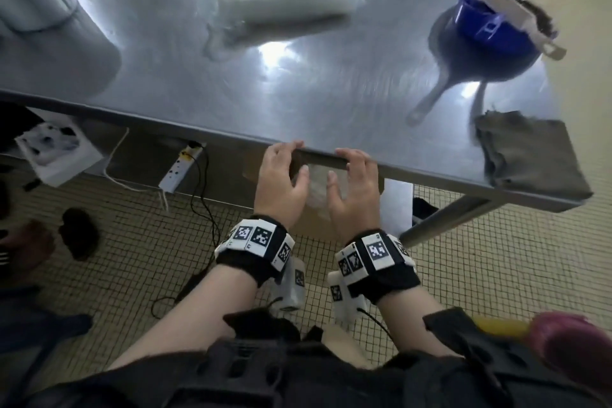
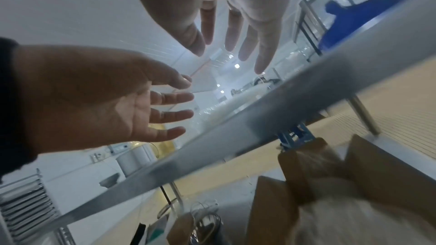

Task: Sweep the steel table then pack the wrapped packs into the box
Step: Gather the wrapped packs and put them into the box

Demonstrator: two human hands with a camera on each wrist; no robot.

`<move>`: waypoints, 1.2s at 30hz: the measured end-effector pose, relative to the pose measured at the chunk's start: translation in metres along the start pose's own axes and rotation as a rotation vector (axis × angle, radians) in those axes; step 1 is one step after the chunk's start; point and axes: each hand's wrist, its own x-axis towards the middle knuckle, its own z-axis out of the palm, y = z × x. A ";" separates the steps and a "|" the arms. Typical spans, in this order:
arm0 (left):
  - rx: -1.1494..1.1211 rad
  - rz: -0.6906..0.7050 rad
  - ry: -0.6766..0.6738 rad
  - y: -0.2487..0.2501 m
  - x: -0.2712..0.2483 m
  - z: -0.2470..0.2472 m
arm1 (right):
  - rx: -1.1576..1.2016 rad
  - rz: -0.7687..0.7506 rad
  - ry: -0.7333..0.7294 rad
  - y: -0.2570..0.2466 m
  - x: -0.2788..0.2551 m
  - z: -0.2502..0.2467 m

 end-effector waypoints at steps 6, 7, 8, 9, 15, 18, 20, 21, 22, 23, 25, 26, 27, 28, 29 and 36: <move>0.039 0.059 0.072 0.024 0.055 -0.035 | 0.026 -0.105 -0.011 -0.047 0.068 -0.008; 0.044 0.073 0.092 0.024 0.067 -0.040 | 0.020 -0.119 0.000 -0.050 0.081 -0.004; 0.051 0.085 0.107 0.022 0.081 -0.044 | 0.017 -0.132 0.009 -0.052 0.096 0.002; 0.056 0.097 0.116 0.020 0.096 -0.048 | 0.017 -0.138 0.011 -0.054 0.111 0.010; 0.109 0.164 0.125 -0.003 0.211 -0.068 | -0.014 -0.063 -0.045 -0.061 0.214 0.065; 0.183 0.240 0.079 -0.018 0.268 -0.074 | -0.078 0.034 -0.091 -0.060 0.257 0.090; 0.236 0.292 0.016 -0.029 0.316 -0.077 | -0.141 0.117 -0.132 -0.058 0.292 0.109; 0.260 0.304 -0.009 -0.033 0.339 -0.077 | -0.185 0.161 -0.148 -0.056 0.309 0.117; 0.281 0.316 -0.020 -0.038 0.361 -0.077 | -0.232 0.209 -0.154 -0.054 0.325 0.124; 0.307 0.327 -0.029 -0.042 0.381 -0.076 | -0.290 0.269 -0.159 -0.050 0.341 0.129; 0.401 0.308 -0.081 -0.050 0.415 -0.074 | -0.400 0.429 -0.188 -0.043 0.365 0.138; 0.478 0.283 -0.125 -0.054 0.430 -0.073 | -0.442 0.524 -0.220 -0.039 0.374 0.143; 0.563 0.251 -0.170 -0.058 0.444 -0.072 | -0.475 0.609 -0.254 -0.035 0.380 0.148; 0.632 0.223 -0.206 -0.062 0.456 -0.072 | -0.500 0.673 -0.284 -0.031 0.384 0.152; 0.677 0.198 -0.235 -0.065 0.468 -0.072 | -0.515 0.714 -0.307 -0.027 0.389 0.156; 0.751 0.004 -0.478 -0.105 0.500 -0.069 | -0.472 0.789 -0.433 -0.027 0.409 0.180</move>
